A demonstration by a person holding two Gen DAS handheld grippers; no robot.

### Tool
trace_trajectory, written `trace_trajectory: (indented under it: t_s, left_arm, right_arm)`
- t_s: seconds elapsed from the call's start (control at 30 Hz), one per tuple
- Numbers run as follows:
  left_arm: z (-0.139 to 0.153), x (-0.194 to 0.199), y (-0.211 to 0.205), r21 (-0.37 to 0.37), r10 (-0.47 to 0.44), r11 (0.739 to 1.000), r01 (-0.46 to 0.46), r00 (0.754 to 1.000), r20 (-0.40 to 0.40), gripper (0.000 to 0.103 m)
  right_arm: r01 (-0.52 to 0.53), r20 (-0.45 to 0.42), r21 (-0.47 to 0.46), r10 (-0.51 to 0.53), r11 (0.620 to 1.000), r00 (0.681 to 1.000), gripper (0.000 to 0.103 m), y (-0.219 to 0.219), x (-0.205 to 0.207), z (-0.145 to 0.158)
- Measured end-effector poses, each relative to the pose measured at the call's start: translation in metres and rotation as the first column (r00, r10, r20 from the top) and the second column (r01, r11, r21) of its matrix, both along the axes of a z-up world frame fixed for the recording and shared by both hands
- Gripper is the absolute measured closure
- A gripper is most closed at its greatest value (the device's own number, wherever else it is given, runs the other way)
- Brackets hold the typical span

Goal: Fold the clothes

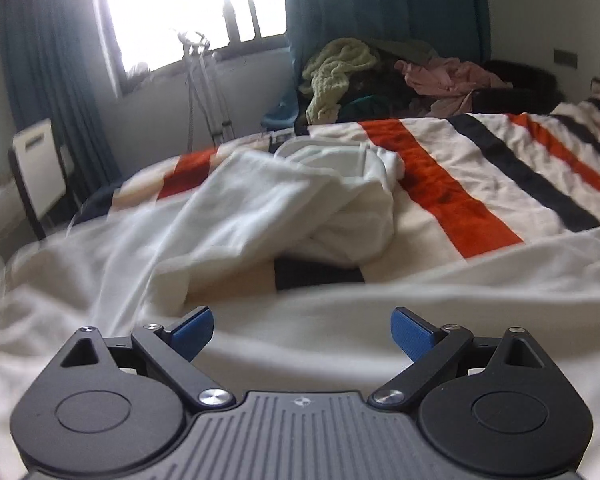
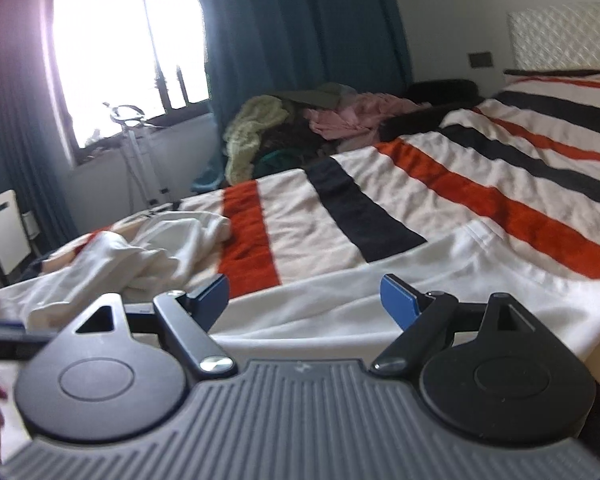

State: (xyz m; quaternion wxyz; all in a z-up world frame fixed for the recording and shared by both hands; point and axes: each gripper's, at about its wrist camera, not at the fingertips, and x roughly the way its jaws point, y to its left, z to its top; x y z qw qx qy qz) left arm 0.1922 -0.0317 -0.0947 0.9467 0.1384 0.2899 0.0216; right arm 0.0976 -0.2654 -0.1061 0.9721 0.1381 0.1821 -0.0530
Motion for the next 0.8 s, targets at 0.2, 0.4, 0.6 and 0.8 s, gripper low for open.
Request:
trace_trajectory:
  t_s: [0.2, 0.4, 0.6, 0.8]
  left_arm:
    - [-0.012, 0.075, -0.047, 0.221, -0.173, 0.963, 0.152, 0.981, 0.082, 0.001]
    - [-0.038, 0.154, -0.097, 0.258, -0.214, 0.947, 0.192, 0.975, 0.056, 0.001]
    - [-0.062, 0.236, -0.151, 0.311, -0.200, 0.933, 0.179, 0.979, 0.036, 0.001]
    - [-0.089, 0.308, -0.179, 0.339, -0.092, 0.935, 0.105, 0.994, -0.053, 0.002]
  right_arm:
    - [0.082, -0.044, -0.023, -0.083, 0.996, 0.996, 0.018, -0.007, 0.026, -0.022]
    - [0.059, -0.023, -0.027, -0.060, 0.998, 0.998, 0.018, 0.000, 0.053, -0.042]
    - [-0.010, 0.015, -0.046, 0.011, 0.999, 1.000, 0.019, 0.014, 0.081, -0.062]
    - [-0.046, -0.013, 0.089, 0.048, 0.995, 0.999, 0.018, 0.000, 0.100, -0.081]
